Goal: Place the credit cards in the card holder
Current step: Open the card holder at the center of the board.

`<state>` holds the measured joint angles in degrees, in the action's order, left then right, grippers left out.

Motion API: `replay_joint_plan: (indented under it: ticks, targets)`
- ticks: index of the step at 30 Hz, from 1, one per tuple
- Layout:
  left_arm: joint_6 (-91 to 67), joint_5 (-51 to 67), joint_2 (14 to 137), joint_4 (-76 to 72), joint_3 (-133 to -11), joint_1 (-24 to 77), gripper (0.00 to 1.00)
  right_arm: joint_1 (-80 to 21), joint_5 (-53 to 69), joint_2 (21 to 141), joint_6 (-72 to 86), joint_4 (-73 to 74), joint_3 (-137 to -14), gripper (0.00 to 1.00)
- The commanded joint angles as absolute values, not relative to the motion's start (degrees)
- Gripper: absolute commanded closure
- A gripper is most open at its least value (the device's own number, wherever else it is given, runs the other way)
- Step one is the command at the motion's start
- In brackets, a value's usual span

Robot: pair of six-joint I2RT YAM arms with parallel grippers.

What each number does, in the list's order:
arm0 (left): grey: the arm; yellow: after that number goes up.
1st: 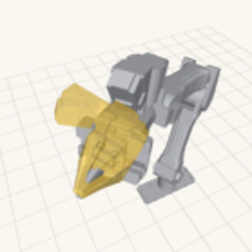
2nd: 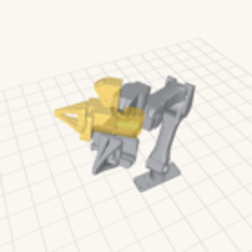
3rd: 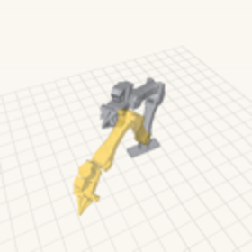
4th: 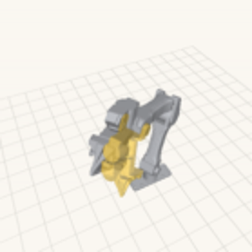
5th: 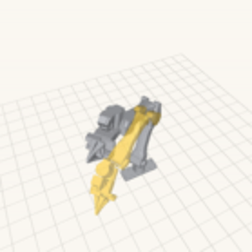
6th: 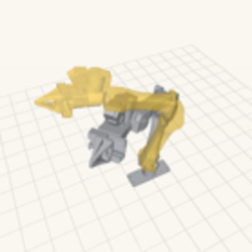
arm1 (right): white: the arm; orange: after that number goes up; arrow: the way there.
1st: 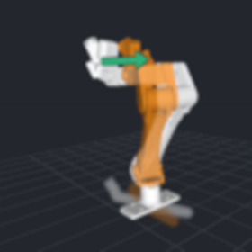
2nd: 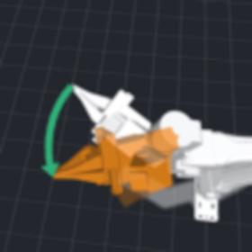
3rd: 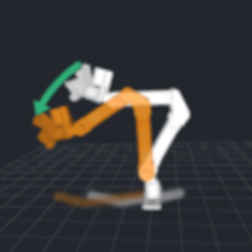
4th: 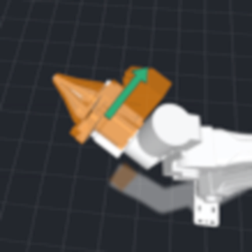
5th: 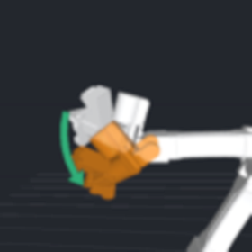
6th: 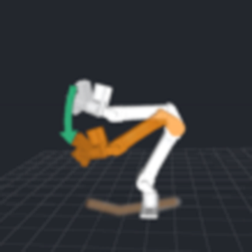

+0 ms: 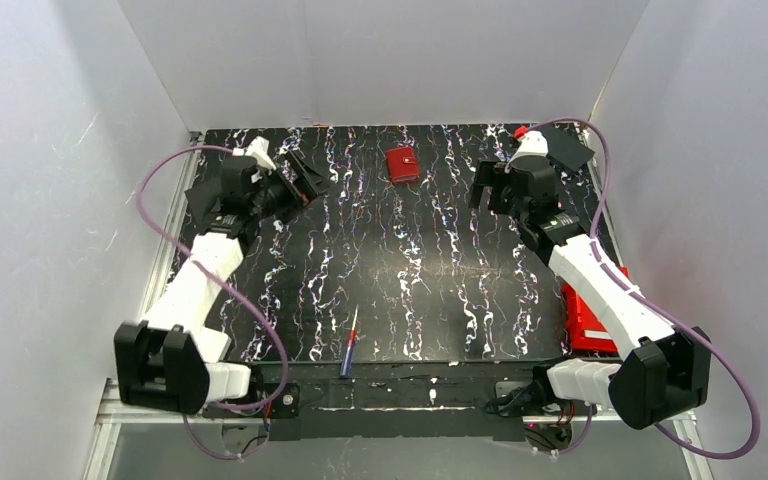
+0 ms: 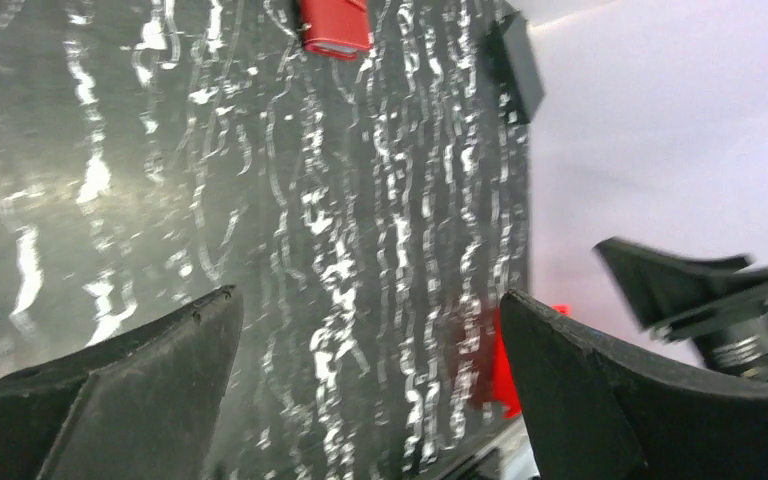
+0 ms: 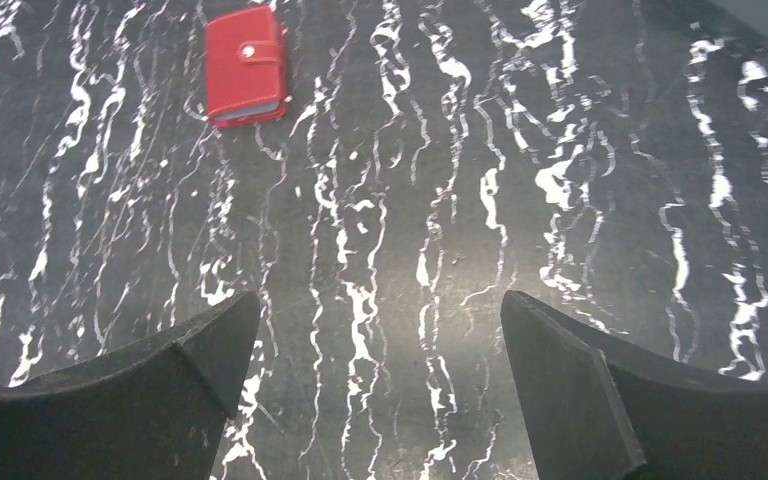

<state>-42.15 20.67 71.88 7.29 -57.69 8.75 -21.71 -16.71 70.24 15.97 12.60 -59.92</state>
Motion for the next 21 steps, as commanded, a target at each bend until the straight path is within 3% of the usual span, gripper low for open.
replay_joint_plan:
  ticks: [1, 8, 17, 21]
  targets:
    - [-56.0, 29.3, 84.4, -7.8, -58.7, 9.1, 0.04, -21.6, -10.4, 69.6, 15.6, 7.6, -58.1, 0.00]
    - [-62.7, 24.5, 102.3, -10.3, -68.2, 10.5, 0.09, -21.6, -11.4, 70.1, 15.5, 9.4, -58.5, 0.00]
    - [-62.5, 12.4, 115.7, -15.2, -77.7, 13.5, 0.09, -21.6, -11.8, 67.3, 14.9, 10.4, -58.0, 0.00]
    - [-61.8, 6.4, 120.8, -16.6, -81.5, 15.9, 0.14, -21.5, -12.5, 66.0, 14.8, 9.5, -57.1, 0.00]
